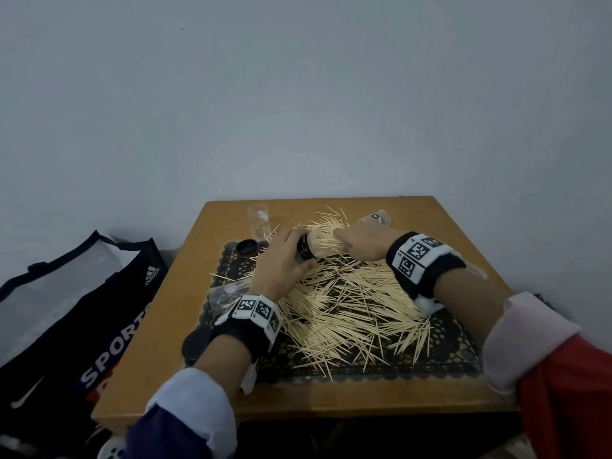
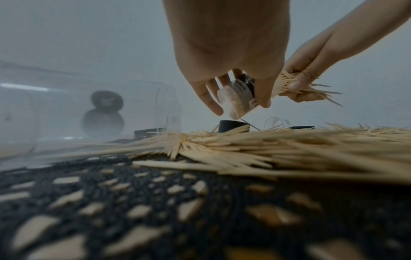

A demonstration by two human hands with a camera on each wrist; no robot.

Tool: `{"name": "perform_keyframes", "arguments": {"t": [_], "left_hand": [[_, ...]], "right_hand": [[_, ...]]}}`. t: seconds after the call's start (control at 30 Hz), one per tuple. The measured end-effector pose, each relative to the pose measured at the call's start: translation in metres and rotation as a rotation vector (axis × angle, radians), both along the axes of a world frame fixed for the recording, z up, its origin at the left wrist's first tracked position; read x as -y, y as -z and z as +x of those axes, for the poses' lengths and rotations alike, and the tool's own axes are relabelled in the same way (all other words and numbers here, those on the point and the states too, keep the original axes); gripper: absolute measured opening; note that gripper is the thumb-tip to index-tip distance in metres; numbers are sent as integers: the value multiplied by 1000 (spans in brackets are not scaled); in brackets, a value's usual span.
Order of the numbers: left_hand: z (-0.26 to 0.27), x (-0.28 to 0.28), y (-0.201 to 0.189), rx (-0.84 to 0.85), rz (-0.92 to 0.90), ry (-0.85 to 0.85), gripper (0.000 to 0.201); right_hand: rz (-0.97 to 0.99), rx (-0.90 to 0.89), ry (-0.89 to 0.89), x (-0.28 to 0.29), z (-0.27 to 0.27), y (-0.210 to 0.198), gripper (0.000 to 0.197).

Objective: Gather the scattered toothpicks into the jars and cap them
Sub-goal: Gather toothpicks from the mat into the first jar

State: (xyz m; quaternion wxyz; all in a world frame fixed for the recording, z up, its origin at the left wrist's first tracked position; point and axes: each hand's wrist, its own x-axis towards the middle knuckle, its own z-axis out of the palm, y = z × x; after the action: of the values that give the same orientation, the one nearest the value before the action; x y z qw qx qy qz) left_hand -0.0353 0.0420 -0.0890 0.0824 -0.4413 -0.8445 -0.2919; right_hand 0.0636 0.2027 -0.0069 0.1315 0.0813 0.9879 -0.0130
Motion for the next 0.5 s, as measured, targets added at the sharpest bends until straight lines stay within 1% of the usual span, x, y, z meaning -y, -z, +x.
{"name": "perform_keyframes", "arguments": {"t": [0.1, 0.23, 0.37, 0.43, 0.5], "left_hand": [[-1, 0, 1, -14, -3, 23, 59], [-3, -1, 4, -9, 6, 14, 59], [-3, -1, 5, 15, -25, 13, 61], [-3, -2, 5, 25, -32, 13, 62], [-3, -2, 5, 33, -20, 10, 63]], "right_hand": [[95, 26, -14, 6, -5, -7, 5], [145, 40, -29, 14, -10, -11, 21], [197, 2, -92, 20, -17, -13, 26], [121, -17, -49, 18, -18, -16, 28], [-79, -31, 26, 11, -22, -16, 34]]}}
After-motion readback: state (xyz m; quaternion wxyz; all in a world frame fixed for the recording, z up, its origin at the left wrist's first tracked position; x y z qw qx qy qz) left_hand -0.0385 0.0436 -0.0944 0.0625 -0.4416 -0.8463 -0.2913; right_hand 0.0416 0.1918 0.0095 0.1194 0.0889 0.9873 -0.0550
